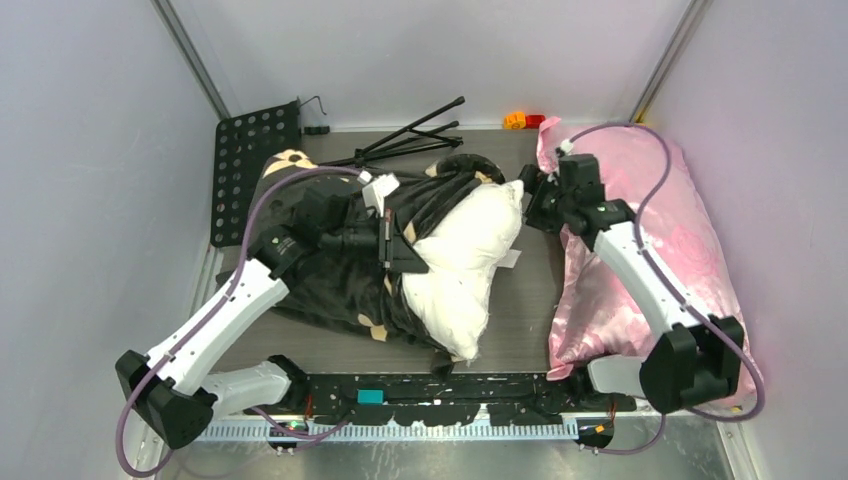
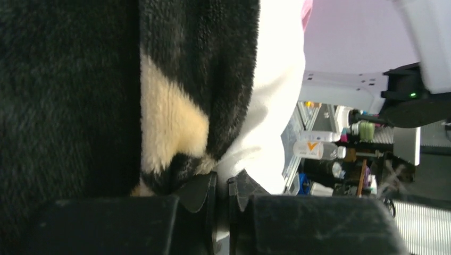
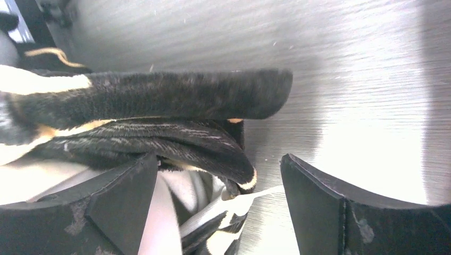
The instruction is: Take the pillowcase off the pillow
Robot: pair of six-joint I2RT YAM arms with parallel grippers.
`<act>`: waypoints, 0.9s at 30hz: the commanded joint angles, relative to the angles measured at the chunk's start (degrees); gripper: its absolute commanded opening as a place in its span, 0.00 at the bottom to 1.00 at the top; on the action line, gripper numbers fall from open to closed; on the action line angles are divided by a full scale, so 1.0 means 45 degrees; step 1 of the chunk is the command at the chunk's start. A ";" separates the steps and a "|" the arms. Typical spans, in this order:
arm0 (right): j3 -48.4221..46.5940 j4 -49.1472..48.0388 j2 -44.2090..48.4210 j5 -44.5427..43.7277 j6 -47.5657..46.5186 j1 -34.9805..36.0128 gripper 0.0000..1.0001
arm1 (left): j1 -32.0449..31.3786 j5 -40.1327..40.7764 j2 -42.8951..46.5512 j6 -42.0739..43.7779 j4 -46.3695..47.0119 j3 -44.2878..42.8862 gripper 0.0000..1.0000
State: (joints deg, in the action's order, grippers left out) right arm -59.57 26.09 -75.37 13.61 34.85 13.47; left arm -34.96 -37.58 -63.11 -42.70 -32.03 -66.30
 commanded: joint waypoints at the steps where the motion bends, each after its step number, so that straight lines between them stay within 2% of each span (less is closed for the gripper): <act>1: -0.1687 0.2220 0.1540 -0.1216 -0.0551 -0.0302 0.90 | -0.0696 0.1334 -0.0159 0.1285 0.0497 0.0016 0.19; 2: -0.1772 0.2483 0.1748 -0.1291 -0.0595 -0.0309 0.90 | -0.0960 0.2064 -0.0287 0.1786 -0.0265 -0.0243 0.33; 4: -0.1741 0.2856 0.2269 -0.1438 -0.0672 -0.0307 0.90 | -0.1307 0.3137 -0.0602 0.2653 -0.1785 -0.0895 0.53; 7: -0.1510 0.3340 0.3080 -0.1812 -0.0831 -0.0307 0.90 | -0.1663 0.4314 -0.0759 0.3167 -0.3529 -0.1895 0.68; 11: -0.1057 0.3931 0.3918 -0.1028 -0.0781 -0.0309 0.90 | -0.2336 0.6392 -0.0889 0.3657 -0.5136 -0.3478 0.77; 16: 0.0395 0.3957 0.5000 0.0739 0.0005 -0.0306 0.90 | -0.3202 0.9503 -0.2149 0.4160 -0.7143 -0.5139 0.78; 19: 0.1315 0.4098 0.5381 0.1464 0.0183 -0.0286 0.91 | -0.3216 1.0542 -0.2149 0.3891 -0.7129 -0.5116 0.81; 21: 0.2003 0.4039 0.5659 0.2267 0.0238 -0.0256 0.91 | -0.3208 1.0725 -0.1828 0.3798 -0.6529 -0.4673 0.86; 24: 0.3495 0.3079 0.6231 0.3361 0.0774 0.0085 0.91 | -0.3208 1.0969 -0.1741 0.3773 -0.6165 -0.4324 0.93; 27: 0.4629 0.1972 0.6646 0.3276 0.1522 0.0876 0.91 | -0.3188 1.1937 -0.2055 0.3716 -0.6666 -0.4569 0.96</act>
State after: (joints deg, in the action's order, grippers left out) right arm -43.11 41.93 -48.12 23.70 37.06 13.93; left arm -49.43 8.64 -72.64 -26.30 -60.75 -85.78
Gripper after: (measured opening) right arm 0.911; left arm 0.939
